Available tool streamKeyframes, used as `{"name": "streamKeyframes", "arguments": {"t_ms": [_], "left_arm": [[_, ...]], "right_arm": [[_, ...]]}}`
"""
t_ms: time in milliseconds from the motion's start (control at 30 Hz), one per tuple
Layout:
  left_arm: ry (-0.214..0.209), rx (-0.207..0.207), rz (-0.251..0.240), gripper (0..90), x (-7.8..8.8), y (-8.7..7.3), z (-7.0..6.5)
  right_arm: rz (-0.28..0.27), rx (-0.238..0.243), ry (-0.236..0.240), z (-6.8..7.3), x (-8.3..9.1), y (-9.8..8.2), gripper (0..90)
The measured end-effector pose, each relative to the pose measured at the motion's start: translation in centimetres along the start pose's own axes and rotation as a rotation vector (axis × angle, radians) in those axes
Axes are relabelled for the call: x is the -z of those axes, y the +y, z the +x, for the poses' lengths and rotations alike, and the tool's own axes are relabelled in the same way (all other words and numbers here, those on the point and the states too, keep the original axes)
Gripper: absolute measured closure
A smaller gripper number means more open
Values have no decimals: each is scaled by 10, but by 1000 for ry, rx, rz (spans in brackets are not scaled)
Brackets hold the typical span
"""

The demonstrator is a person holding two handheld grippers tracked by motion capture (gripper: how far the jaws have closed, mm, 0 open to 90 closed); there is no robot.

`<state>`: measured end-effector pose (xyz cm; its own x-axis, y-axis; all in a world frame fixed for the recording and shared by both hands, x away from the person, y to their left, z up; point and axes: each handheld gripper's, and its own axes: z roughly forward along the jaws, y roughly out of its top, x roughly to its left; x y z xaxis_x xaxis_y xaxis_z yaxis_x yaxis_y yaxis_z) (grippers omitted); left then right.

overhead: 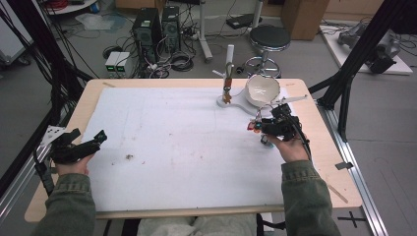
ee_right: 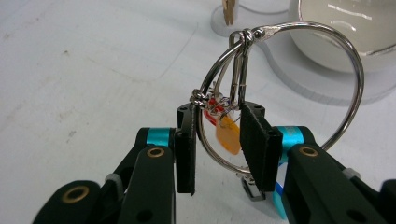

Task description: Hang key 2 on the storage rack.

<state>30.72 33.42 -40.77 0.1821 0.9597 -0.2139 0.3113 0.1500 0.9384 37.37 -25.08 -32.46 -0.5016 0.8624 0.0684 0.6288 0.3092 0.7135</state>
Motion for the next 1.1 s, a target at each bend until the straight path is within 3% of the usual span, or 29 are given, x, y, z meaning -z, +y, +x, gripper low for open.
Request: {"name": "streamKeyframes", "arguments": {"t_ms": [633,1100], "left_arm": [[-5,1,-2,17,-2,1,-1],[-15,3,-4,17,-5,1,-2]], "right_arm": [[-67,6,5,18,8,36,677],[-73,25,39,39,-4,67,677]]}}
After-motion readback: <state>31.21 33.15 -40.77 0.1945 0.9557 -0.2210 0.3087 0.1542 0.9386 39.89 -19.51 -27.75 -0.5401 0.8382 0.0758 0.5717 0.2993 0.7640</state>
